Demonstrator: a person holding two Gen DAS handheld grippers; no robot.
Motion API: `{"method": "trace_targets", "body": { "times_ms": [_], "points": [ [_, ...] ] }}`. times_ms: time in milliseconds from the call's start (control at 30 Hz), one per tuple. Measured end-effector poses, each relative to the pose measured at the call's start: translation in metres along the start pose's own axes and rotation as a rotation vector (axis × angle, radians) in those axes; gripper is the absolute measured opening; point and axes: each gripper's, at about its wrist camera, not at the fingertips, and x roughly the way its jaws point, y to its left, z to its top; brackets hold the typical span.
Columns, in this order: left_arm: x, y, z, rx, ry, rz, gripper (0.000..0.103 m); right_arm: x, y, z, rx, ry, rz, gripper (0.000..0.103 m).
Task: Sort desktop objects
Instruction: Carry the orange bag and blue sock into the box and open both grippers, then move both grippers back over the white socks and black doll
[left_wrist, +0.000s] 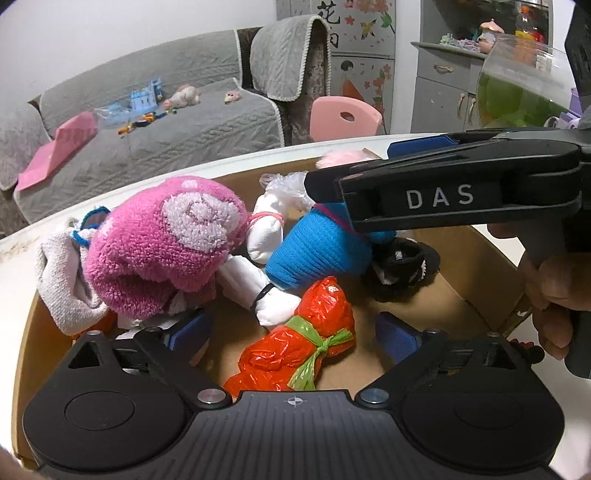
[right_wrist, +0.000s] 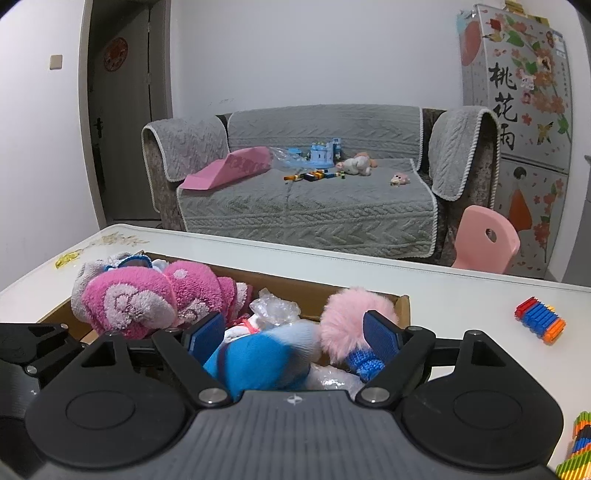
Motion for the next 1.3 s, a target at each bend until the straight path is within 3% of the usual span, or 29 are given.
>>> {"method": "trace_targets", "body": {
  "times_ms": [267, 633, 1000, 1167, 1300],
  "points": [
    [-0.003, -0.001, -0.001, -0.001, -0.01, -0.001, 0.103, -0.005, 0.001, 0.003, -0.007, -0.015, 0.008, 0.083],
    [-0.025, -0.004, 0.0, 0.016, -0.052, 0.007, 0.103, -0.038, -0.007, 0.009, 0.039, -0.092, 0.025, 0.098],
    [-0.105, 0.008, -0.032, 0.007, -0.132, 0.08, 0.103, -0.101, -0.01, -0.016, 0.039, -0.16, 0.013, 0.102],
    [-0.123, 0.015, -0.066, -0.07, -0.115, 0.066, 0.103, -0.102, -0.009, -0.048, 0.097, -0.095, 0.002, 0.102],
    [-0.113, 0.007, -0.087, -0.063, -0.063, 0.041, 0.103, -0.088, 0.004, -0.065, 0.067, -0.033, -0.004, 0.102]
  ]
}}
